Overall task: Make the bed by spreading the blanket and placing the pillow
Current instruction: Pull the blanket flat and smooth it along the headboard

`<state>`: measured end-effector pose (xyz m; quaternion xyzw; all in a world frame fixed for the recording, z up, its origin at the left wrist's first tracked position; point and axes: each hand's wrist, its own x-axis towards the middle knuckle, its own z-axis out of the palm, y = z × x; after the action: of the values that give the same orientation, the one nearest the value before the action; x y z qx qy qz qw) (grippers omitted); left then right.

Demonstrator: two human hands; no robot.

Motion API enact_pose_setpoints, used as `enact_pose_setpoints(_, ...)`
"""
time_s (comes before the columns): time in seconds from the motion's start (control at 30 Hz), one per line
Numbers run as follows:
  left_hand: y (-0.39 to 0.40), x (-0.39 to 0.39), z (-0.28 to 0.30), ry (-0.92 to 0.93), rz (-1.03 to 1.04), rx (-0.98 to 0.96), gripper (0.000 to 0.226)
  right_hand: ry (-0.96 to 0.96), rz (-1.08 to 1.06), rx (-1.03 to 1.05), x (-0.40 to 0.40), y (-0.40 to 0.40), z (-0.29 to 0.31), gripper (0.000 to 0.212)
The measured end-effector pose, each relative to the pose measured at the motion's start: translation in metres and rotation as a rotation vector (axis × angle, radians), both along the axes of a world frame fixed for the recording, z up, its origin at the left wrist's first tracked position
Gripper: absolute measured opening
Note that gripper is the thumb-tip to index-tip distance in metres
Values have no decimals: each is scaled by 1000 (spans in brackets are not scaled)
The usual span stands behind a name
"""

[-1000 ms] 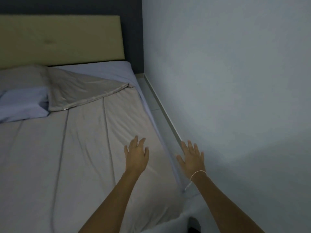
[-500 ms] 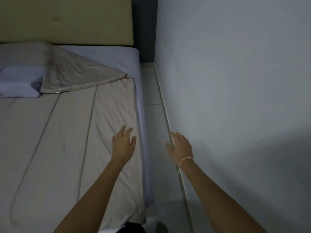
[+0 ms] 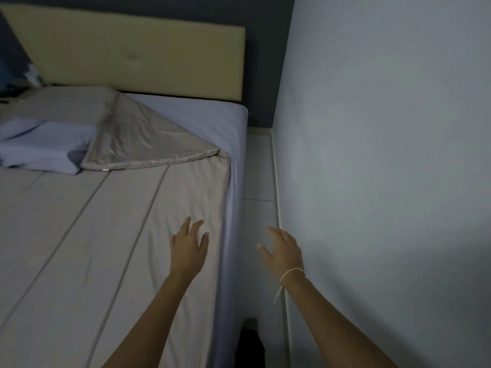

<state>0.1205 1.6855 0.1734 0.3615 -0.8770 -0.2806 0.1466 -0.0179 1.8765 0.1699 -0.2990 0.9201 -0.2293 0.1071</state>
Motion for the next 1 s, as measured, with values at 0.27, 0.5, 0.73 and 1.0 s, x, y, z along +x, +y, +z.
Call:
enact_pose_setpoints(0.27, -85, -140, 8, 0, 99, 15, 45, 76, 77, -5, -163, -99, 23, 58)
enact_pose_setpoints(0.5, -143, -226, -1, -69, 194, 104, 64, 8, 178, 96, -251, -180, -4, 65)
enact_pose_setpoints(0.73, -251, -299, -24, -113, 379, 138, 68, -36, 314, 147, -355, -290, -23, 66)
enact_pose_setpoints(1.0, -362, -406, -30, -102, 599, 203, 69, 58, 531, 184, -495, -439, -22, 62)
